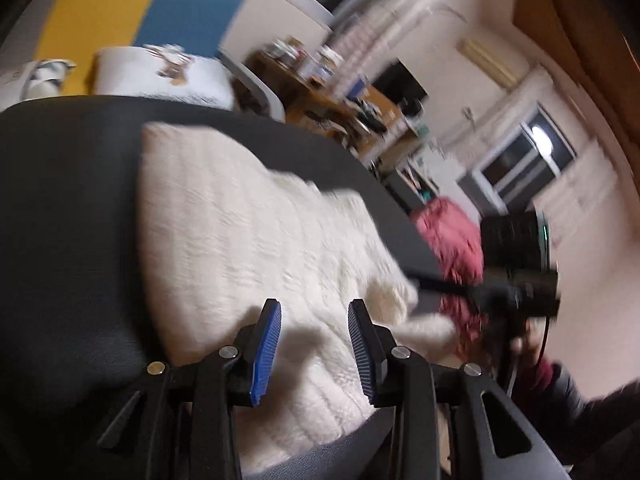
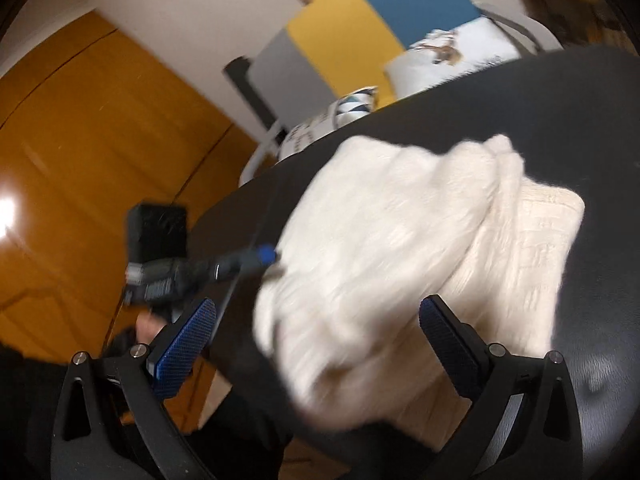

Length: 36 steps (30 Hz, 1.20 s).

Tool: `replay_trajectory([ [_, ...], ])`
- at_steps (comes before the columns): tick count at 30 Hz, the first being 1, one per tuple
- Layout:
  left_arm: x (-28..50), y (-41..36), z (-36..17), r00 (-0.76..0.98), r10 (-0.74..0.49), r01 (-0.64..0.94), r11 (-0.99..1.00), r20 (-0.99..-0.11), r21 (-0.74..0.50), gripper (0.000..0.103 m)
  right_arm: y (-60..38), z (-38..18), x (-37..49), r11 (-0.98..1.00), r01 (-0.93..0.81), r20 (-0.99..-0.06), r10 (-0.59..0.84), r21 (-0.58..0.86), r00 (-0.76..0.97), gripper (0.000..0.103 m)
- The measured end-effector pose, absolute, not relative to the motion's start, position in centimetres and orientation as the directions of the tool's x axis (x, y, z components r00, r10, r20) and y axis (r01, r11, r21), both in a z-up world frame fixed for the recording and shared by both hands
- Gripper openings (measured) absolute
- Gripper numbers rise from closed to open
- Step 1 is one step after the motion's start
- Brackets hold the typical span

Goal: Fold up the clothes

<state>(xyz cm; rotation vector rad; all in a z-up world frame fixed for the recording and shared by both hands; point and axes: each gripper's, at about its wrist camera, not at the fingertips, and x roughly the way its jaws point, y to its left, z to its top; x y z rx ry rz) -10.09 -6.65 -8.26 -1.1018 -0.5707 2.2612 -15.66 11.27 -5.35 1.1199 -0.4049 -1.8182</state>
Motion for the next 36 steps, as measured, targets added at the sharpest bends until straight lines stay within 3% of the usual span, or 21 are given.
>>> replay_trajectory([
  [6, -9.5, -7.2, -9.8, -0.495, 0.676, -0.282, -0.719, -0.546, -0.635, 0.035, 14.0, -7.2, -17.7, -0.551, 0.398, -0.521, -0.832, 0.734, -0.19, 0.103],
  [8, -9.2, -7.3, -10.0, -0.494, 0.683, -0.283, -0.711, -0.538, -0.644, 0.035, 14.0, -8.6, -18.6, -0.595, 0.317, -0.56, -0.803, 0.739, -0.203, 0.103],
  [11, -8.9, -7.2, -10.1, -0.501, 0.682, -0.281, -0.71, -0.533, -0.646, 0.035, 13.3, -9.0, -18.7, -0.626, 0.325, -0.59, -0.779, 0.709, -0.214, 0.1],
  [12, -8.8, -7.2, -10.2, -0.503, 0.681, -0.28, -0.71, -0.531, -0.646, 0.035, 13.2, -8.9, -18.6, -0.653, 0.332, -0.615, -0.756, 0.681, -0.225, 0.076],
  [13, -8.8, -7.1, -10.0, -0.508, 0.678, -0.283, -0.714, -0.532, -0.64, 0.035, 13.1, -8.8, -18.4, -0.679, 0.339, -0.64, -0.732, 0.652, -0.235, 0.04],
  [14, -8.8, -6.8, -9.7, -0.513, 0.673, -0.289, -0.719, -0.533, -0.632, 0.035, 13.0, -8.8, -18.4, -0.69, 0.337, -0.649, -0.721, 0.641, -0.242, 0.028],
  [16, -8.0, -6.1, -9.0, -0.523, 0.673, -0.331, -0.726, -0.523, -0.604, 0.035, 12.6, -8.5, -18.6, -0.702, 0.347, -0.659, -0.708, 0.621, -0.253, 0.019],
  [18, -7.2, -5.4, -8.6, -0.5, 0.704, -0.385, -0.703, -0.504, -0.598, 0.036, 12.0, -6.7, -18.1, -0.721, 0.412, -0.679, -0.681, 0.557, -0.273, 0.016],
  [21, -6.8, -3.8, -9.4, -0.409, 0.75, -0.433, -0.661, -0.519, -0.614, 0.037, 11.3, -2.5, -17.4, -0.733, 0.526, -0.675, -0.649, 0.431, -0.351, 0.016],
  [24, -6.8, -1.9, -10.8, -0.36, 0.707, -0.447, -0.703, -0.608, -0.553, 0.036, 10.5, -3.5, -18.8, -0.801, 0.525, -0.766, -0.522, 0.288, -0.375, 0.016],
  [27, -7.2, -2.6, -10.0, -0.339, 0.758, -0.419, -0.652, -0.558, -0.631, 0.036, 9.9, -6.9, -19.9, -0.806, 0.505, -0.798, -0.509, 0.309, -0.322, 0.017],
  [29, -7.7, -3.8, -9.0, -0.367, 0.783, -0.398, -0.62, -0.502, -0.677, 0.037, 11.2, -7.1, -20.2, -0.787, 0.461, -0.75, -0.579, 0.41, -0.32, 0.022],
  [31, -8.5, -4.8, -8.1, -0.404, 0.789, -0.374, -0.604, -0.463, -0.704, 0.037, 12.8, -7.2, -20.5, -0.761, 0.422, -0.71, -0.632, 0.493, -0.31, 0.045],
  [33, -9.7, -5.5, -7.6, -0.442, 0.769, -0.344, -0.621, -0.462, -0.704, 0.037, 14.5, -7.3, -20.4, -0.719, 0.383, -0.664, -0.689, 0.58, -0.29, 0.057],
  [36, -11.4, -5.9, -6.9, -0.484, 0.735, -0.306, -0.65, -0.474, -0.696, 0.038, 16.7, -6.1, -17.9, -0.609, 0.433, -0.572, -0.787, 0.664, -0.231, 0.067],
])
